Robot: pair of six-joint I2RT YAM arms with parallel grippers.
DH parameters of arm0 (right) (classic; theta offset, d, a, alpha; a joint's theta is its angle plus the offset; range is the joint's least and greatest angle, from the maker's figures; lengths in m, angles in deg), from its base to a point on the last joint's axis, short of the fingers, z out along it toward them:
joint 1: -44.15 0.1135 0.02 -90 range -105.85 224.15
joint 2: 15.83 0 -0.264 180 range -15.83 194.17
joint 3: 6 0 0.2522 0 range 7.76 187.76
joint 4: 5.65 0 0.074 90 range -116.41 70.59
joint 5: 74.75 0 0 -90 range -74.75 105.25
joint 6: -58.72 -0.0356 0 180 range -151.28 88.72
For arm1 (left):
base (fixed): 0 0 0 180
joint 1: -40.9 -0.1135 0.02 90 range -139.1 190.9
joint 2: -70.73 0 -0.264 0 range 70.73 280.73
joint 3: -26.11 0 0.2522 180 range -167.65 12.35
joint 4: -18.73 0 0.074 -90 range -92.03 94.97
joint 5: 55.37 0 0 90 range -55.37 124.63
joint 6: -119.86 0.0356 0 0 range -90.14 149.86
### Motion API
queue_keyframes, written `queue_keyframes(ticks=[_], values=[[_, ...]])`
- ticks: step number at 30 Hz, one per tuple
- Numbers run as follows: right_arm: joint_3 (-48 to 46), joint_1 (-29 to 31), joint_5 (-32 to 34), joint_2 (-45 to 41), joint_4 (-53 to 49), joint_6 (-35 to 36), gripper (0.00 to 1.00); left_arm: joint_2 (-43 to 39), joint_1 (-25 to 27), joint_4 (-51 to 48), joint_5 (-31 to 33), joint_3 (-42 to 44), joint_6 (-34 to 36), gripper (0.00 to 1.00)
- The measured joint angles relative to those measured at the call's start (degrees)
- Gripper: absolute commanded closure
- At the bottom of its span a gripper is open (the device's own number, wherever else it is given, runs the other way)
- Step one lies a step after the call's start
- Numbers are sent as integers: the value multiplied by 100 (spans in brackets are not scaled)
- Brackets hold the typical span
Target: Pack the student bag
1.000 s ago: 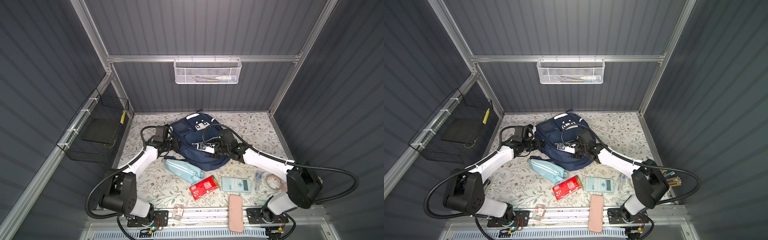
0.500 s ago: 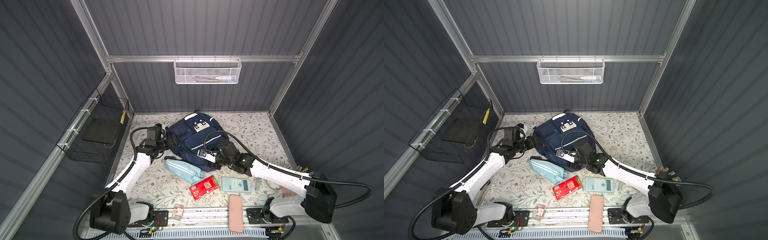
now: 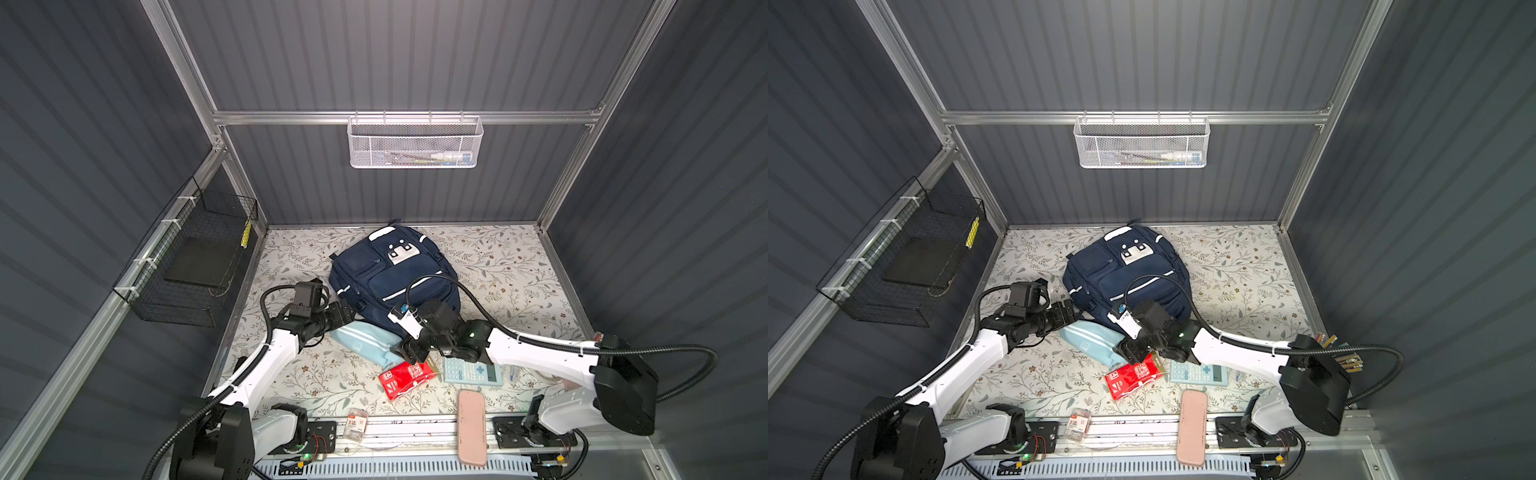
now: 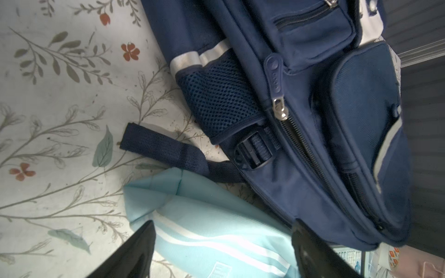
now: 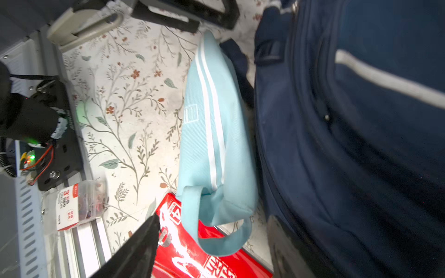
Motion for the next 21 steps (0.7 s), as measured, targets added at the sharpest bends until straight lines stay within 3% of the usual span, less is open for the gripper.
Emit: queue_keyframes(ticks=[7, 9, 12, 14, 15, 21], values=[[205, 31, 118, 667, 42, -551, 45, 0, 0, 186, 15, 278, -31, 12], [323, 37, 162, 931, 46, -610, 57, 0, 0, 227, 17, 332, -35, 12], [378, 39, 208, 1132, 35, -656, 84, 0, 0, 308, 31, 396, -74, 13], [393, 42, 223, 1172, 24, -671, 89, 0, 0, 315, 31, 402, -81, 13], [393, 44, 225, 1167, 35, -667, 97, 0, 0, 328, 33, 402, -83, 13], [378, 68, 177, 903, 46, -623, 100, -24, 0, 210, 149, 354, -72, 14]])
